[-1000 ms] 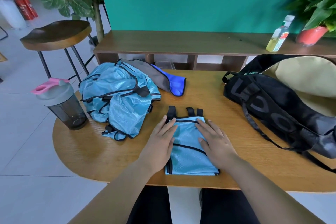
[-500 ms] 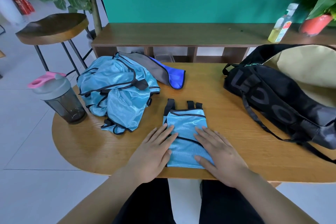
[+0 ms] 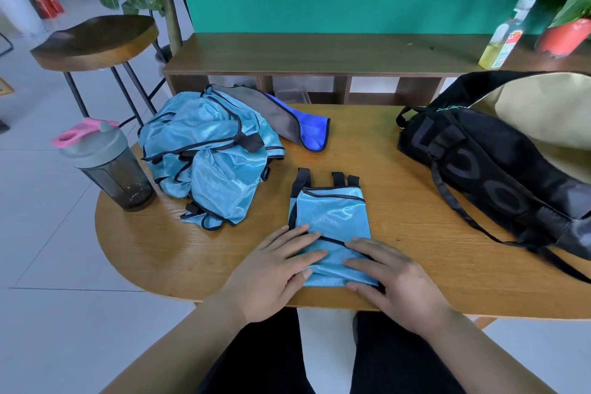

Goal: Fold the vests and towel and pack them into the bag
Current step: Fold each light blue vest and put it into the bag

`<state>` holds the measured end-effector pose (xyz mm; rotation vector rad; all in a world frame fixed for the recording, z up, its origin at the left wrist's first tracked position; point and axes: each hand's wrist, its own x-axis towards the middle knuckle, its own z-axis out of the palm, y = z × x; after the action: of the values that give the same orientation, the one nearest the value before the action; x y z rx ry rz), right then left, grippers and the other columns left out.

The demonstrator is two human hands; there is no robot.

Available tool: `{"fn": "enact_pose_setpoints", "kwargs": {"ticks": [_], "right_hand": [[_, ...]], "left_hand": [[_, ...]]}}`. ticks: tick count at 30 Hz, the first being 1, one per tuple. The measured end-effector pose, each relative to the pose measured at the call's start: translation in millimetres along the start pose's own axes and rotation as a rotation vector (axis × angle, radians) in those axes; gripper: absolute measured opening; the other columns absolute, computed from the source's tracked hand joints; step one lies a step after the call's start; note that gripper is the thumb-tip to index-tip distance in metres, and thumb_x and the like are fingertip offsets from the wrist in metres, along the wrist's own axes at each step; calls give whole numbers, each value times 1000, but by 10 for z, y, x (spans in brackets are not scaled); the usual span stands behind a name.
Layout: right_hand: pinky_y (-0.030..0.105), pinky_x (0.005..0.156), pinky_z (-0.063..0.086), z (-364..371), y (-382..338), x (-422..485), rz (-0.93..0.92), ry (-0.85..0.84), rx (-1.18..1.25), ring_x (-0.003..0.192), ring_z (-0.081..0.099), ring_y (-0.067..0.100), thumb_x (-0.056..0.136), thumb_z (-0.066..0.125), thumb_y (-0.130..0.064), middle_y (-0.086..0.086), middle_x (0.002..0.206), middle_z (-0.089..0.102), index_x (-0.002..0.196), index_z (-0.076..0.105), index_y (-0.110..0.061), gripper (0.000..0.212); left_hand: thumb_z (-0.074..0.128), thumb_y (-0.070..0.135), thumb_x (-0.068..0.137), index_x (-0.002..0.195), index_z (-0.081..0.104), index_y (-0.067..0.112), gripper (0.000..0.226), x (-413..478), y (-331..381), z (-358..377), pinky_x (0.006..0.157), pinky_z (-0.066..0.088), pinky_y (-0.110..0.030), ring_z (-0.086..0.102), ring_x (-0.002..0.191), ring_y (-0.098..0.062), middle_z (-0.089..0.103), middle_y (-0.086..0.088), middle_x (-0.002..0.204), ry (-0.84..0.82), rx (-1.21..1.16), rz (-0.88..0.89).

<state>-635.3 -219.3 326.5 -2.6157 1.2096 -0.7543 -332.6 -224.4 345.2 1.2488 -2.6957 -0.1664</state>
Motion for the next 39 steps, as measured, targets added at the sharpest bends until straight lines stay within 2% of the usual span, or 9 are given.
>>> {"fn": "enact_pose_setpoints", "kwargs": {"ticks": [7,13,18,23,27,31,34,37,39], "right_hand": [[39,115,47,23,17,-20,-33,22,-23,143,50,11,102,69,-41,-6,152,56,130,74,-25,32],[38,113,49,38,17,-14,-21,106,-33,136,57,9,109,57,-33,-4,143,64,123,75,-16,29],[38,104,54,-41,-46,2,74,145,22,123,66,7,109,52,-36,-8,129,71,125,73,-16,33],[16,103,46,-190,-178,-107,231,59,222,126,57,-3,93,74,-56,-24,133,60,137,59,-30,53],[24,90,56,-194,-185,-132,340,87,237,111,65,-2,91,82,-28,-25,119,66,129,63,-37,44],[28,68,59,-257,-254,137,548,139,298,80,70,1,98,64,-52,-17,92,73,125,64,-35,33],[24,62,54,-222,-179,400,718,114,300,78,66,3,100,60,-54,-13,87,70,121,62,-31,31],[24,66,53,-126,-129,530,831,87,274,91,64,5,101,62,-50,-10,112,66,141,51,-33,45],[24,70,53,-72,-165,541,846,103,225,93,60,6,102,63,-46,-10,122,59,146,44,-38,49]], "left_hand": [[34,39,113,157,44,34,46,0,0,8,132,11,-41,-1,161,-7,19,13,173,26,6,-1],[39,76,101,156,46,34,69,7,51,-23,132,7,-39,3,161,-6,22,15,172,35,-23,-3],[56,47,105,149,55,34,46,2,75,32,129,21,-38,29,154,-2,46,18,159,141,-93,-6],[55,40,104,136,63,35,34,-15,235,30,122,35,-31,48,138,5,63,23,139,277,-283,-158],[47,55,106,128,66,39,33,-16,282,-68,98,50,-24,58,113,1,69,24,116,304,-384,-348],[44,62,105,109,65,36,34,102,321,-213,70,54,-37,64,79,-10,68,8,83,288,-578,-553],[50,60,103,123,62,36,34,241,254,-197,75,58,-38,67,81,-7,71,12,90,300,-617,-659],[58,52,102,148,44,32,51,348,227,-161,76,58,-30,68,81,-6,70,11,93,266,-500,-741],[62,47,101,156,33,30,65,371,259,-152,94,54,-31,65,106,-11,65,6,122,302,-295,-740]]}}
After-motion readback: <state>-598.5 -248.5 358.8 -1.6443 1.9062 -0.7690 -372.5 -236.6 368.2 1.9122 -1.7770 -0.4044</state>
